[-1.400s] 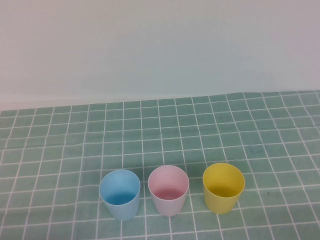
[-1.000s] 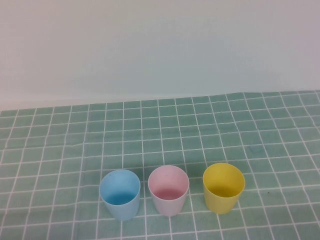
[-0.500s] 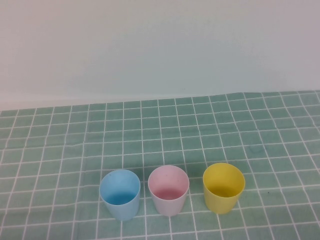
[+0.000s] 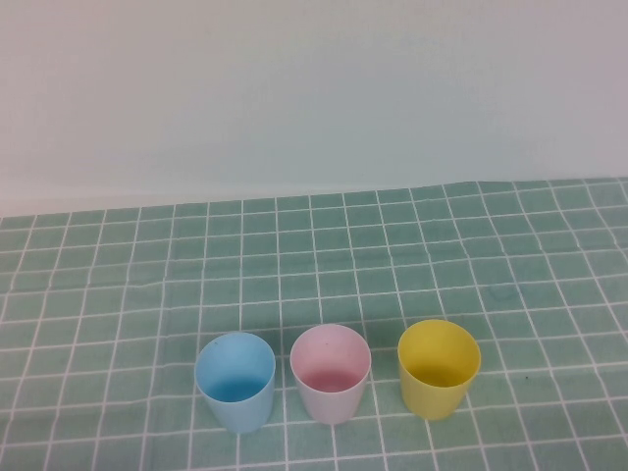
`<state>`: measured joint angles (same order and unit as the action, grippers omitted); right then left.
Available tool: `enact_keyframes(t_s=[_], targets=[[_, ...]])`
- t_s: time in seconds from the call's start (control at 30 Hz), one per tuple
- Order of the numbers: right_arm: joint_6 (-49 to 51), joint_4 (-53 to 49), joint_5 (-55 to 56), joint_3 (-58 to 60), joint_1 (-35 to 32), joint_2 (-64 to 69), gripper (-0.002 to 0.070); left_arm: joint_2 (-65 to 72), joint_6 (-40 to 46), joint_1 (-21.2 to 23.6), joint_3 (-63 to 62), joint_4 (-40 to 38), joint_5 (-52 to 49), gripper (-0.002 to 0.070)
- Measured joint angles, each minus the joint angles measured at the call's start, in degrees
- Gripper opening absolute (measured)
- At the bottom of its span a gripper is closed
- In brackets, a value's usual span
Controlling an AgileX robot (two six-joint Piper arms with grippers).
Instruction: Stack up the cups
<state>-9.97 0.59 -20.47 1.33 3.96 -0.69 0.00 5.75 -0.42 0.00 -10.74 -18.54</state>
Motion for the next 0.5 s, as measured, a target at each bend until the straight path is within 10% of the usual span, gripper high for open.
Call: enact_keyframes(t_s=[0.5], targets=[[0.0,0.0,0.0,0.0,0.0,0.0,-0.0001,0.0,0.01,0.0,0.0,-0.23,-0.72,-0.0004]])
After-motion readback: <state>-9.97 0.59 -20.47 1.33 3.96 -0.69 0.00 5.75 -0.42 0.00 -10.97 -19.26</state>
